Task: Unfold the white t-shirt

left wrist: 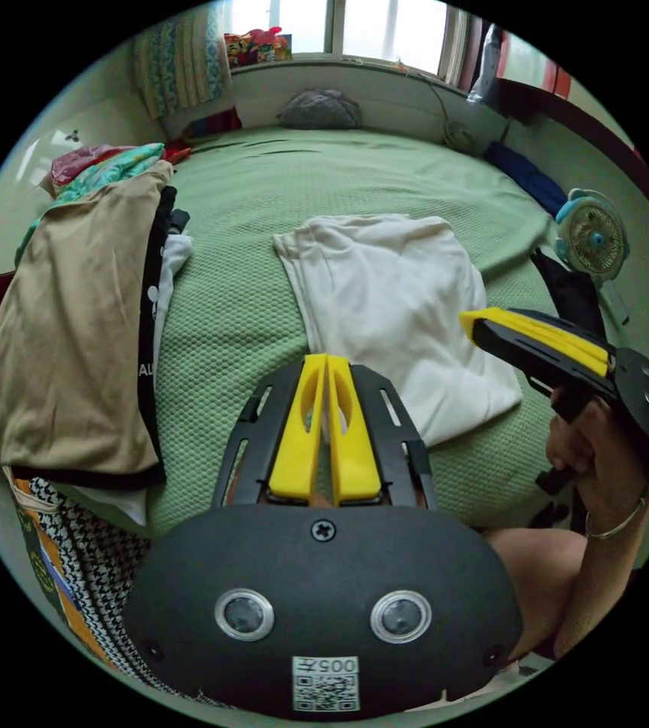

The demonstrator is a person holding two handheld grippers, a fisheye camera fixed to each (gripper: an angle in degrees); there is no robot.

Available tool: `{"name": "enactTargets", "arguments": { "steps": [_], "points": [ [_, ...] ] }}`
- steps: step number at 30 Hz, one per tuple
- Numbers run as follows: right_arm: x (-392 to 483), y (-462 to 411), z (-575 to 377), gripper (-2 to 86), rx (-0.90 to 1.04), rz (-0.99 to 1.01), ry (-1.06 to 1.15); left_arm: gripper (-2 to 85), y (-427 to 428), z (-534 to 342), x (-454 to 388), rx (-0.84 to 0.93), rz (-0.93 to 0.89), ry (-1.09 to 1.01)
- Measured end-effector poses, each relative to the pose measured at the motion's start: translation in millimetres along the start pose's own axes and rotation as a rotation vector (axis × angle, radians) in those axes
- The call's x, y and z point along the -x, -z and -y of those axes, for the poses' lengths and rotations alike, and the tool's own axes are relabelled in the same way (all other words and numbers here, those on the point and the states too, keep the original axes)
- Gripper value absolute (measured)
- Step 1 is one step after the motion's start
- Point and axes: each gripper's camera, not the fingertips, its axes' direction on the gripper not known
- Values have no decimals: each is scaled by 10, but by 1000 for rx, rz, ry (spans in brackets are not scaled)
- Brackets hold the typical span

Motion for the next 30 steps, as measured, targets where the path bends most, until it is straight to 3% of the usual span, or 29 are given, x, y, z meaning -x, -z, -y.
{"name": "enactTargets", "arguments": {
  "steps": [6, 10, 13, 23, 30],
  "points": [
    [158, 155, 35, -10, -75, -71, 102, -3, 106, 59, -71, -51, -18, -19],
    [236, 184, 91, -11, -80, 35, 166, -3, 147, 59, -67, -74, 7, -23],
    [196, 256, 114, -11, -132, 100, 131, -3, 43, 92, 12, -35, 48, 1],
    [208, 129, 133, -1, -93, 27, 88, -3, 119, 175, 203, -40, 122, 14],
    [291, 23, 296, 59, -64, 90, 83, -2, 328, 159, 324, -105, 7, 26]
  ]
}}
